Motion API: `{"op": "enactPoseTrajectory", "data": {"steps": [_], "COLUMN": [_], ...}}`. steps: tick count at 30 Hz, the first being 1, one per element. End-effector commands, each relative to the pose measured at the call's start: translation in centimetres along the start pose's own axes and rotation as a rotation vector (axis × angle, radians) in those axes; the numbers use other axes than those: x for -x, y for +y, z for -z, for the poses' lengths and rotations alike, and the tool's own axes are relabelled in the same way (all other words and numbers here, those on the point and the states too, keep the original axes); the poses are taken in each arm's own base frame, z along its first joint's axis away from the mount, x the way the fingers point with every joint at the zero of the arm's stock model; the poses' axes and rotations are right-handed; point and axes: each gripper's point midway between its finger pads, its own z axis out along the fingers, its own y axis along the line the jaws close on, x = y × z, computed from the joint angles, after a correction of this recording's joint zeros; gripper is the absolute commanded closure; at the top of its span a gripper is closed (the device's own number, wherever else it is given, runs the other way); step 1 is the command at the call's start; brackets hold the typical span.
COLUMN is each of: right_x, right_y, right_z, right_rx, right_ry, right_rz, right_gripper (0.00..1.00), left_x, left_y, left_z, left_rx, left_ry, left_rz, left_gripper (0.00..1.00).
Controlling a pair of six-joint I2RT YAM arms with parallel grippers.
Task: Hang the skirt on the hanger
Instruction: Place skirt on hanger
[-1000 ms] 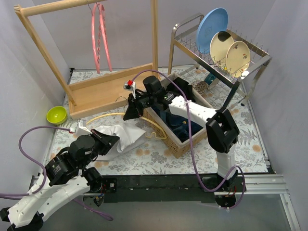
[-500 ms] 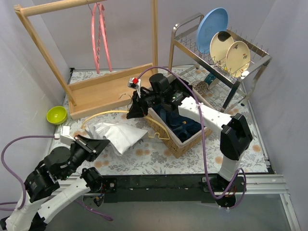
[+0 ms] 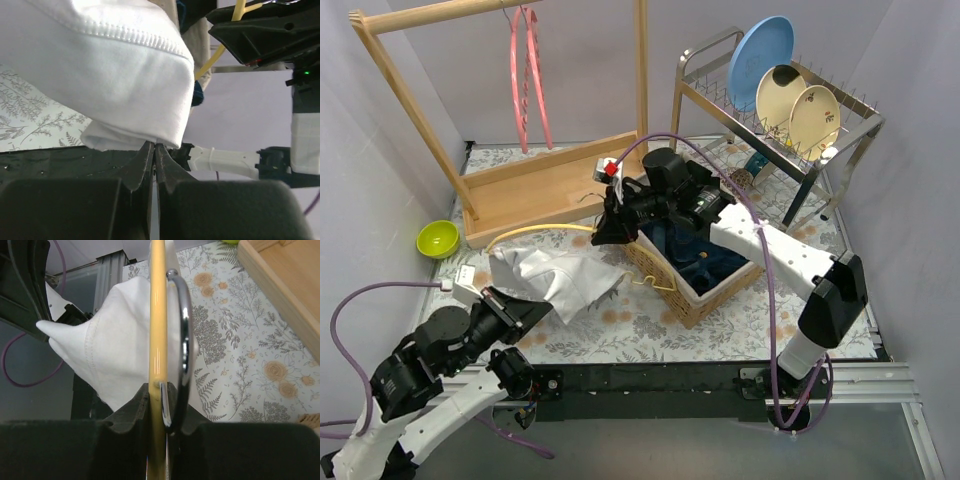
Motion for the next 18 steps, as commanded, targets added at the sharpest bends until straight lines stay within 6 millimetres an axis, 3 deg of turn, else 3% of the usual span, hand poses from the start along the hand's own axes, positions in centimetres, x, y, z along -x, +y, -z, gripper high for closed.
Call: {"op": "enactPoseTrajectory", "data": {"steps": [1, 5, 8, 10, 12, 16, 18], "right_x": [7.0, 8.0, 8.3, 8.5, 9.0, 9.0, 9.5], "right_y": [3.6, 5.2, 6.2, 6.8, 7.3, 8.0, 8.7], "right_z": [4.1, 5.2, 5.8, 6.1, 6.8, 8.9, 10.8], "right_rx": [-0.018, -0.015, -0.006, -0.007, -0.020, -0.070, -0.116], "right_ry": [-0.134, -0.156, -0.165, -0.164, -0.170, -0.133, -0.132], "right_rz": [0.213, 0.254, 0.275, 0.293, 0.319, 0.416, 0.473], "right_gripper": [0.99, 0.99, 0.99, 0.99, 0.99, 0.99, 0.99], "left_x": [0.5, 0.1, -0.7, -0.7, -0.7, 0.3, 0.6], "left_y": [-2.8, -3.0, -3.3, -3.8, -4.3, -6.1, -5.9], "left_z": [3.6, 5.1, 5.5, 6.2, 6.8, 8.7, 8.4], "left_rx": [-0.141, -0.143, -0.162, -0.184, -0.210, -0.293, -0.276], "left_ry": [0.021, 0.062, 0.111, 0.124, 0.125, 0.094, 0.072], "left_rz": [-0.041, -0.079, -0.105, -0.121, -0.150, -0.189, -0.212], "left_gripper": [1.00, 1.00, 0.89, 0.74, 0.48, 0.28, 0.23]}}
